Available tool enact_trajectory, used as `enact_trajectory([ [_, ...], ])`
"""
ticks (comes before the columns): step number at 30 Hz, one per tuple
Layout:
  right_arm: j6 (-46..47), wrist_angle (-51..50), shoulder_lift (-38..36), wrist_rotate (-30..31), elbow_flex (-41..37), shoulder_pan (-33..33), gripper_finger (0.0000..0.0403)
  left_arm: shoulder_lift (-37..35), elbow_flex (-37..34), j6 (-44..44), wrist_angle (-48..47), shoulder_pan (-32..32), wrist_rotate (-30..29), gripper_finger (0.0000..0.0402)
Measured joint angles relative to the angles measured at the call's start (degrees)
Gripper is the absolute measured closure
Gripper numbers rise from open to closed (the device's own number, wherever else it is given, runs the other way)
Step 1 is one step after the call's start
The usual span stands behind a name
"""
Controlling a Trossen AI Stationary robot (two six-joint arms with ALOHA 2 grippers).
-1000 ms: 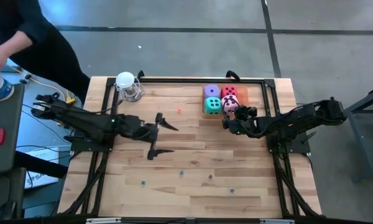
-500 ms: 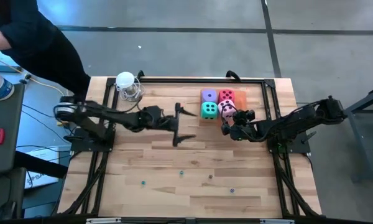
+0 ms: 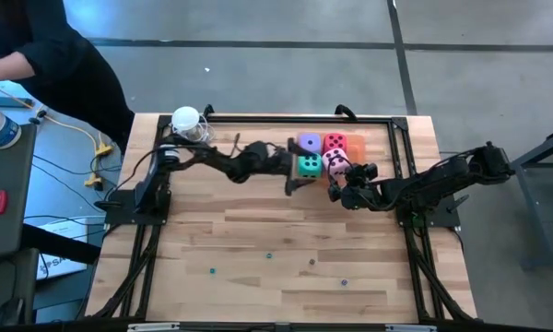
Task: Pick & Place Dice
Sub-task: Put the large pink die into the orange bin
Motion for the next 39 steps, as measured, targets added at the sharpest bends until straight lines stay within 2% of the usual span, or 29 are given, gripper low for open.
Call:
enact_trajectory([
  [4, -1.0, 0.2, 0.0, 0.0, 0.0, 0.7, 0.002, 1.1, 5.8, 4.1, -11.0, -0.7, -1.5, 0.0002],
  [8, -1.6, 0.8, 0.0, 0.0, 0.0, 1.3, 0.002, 1.1, 11.4, 10.8, -21.6, -1.1, -9.1, 0.0002],
  [11, -2.0, 1.2, 0.0, 0.0, 0.0, 1.4, 0.002, 1.1, 14.5, 10.8, -26.3, -1.1, -13.1, 0.0002],
  [15, -2.0, 1.8, 0.0, -0.2, 0.0, 1.4, 0.002, 1.1, 15.2, 10.7, -26.8, -0.8, -14.0, 0.0002],
  [19, -2.4, 2.2, 0.0, -0.2, 0.0, 1.6, 0.002, 2.1, 15.5, 10.9, -26.4, -0.1, -19.4, 0.0002],
  [29, -4.0, 2.5, 0.0, 1.0, -0.1, 2.5, 0.0021, 6.5, 15.7, 6.3, -26.1, 2.2, -17.8, 0.0002],
  [39, -5.2, 5.1, 0.0, 10.2, 0.0, 5.7, 0.0021, 6.6, 15.7, 6.6, -25.7, 2.2, -18.2, 0.0002],
])
